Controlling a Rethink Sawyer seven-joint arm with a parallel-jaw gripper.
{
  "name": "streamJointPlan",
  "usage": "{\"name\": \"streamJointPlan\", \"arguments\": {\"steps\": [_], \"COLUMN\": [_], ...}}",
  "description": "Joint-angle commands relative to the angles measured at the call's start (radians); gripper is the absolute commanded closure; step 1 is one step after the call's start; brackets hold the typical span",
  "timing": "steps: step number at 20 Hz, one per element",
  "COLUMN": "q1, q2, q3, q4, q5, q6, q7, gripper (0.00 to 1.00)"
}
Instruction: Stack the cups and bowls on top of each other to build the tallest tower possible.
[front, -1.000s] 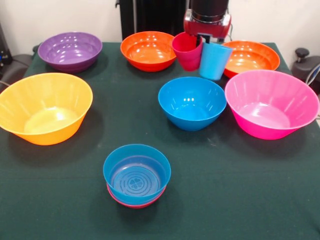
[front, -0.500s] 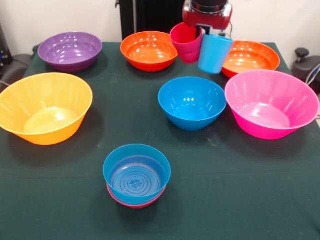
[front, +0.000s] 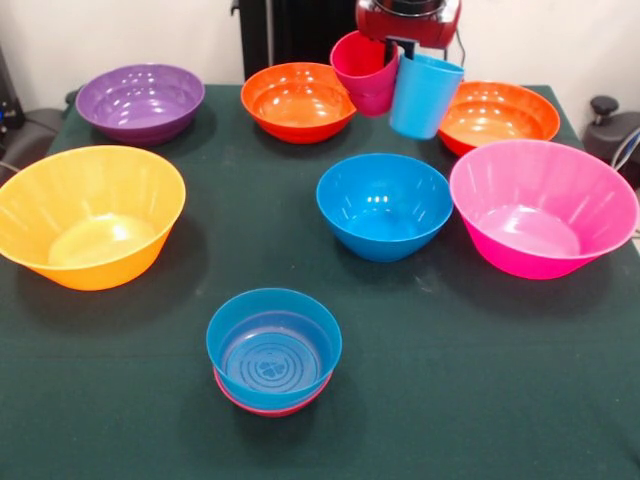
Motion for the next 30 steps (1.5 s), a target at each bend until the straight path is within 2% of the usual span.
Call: {"name": "streamJointPlan", "arguments": {"steps": [1, 4, 12, 17, 22, 30], "q1": [-0.021, -0.023, 0.0, 0.034, 0.042, 0.042], "q2": [0.014, 0.027, 0.126, 0.216, 0.319, 0.454], "q3": [0.085, 0.09, 0.114, 0.131, 0.157, 0.187], "q4": [-0.131, -0.186, -0.435, -0.66, -0.844, -1.142], "q5": [0.015, 0.009, -0.037, -0.074, -0.084, -0.131], "q6": [0.145, 0.205, 0.4, 0.538, 0.609, 0.776], "q7": [-0.035, -0.041, -0.087, -0.108, -0.141, -0.189], "gripper": [1.0, 1.0, 1.0, 1.0, 1.0, 1.0]}}
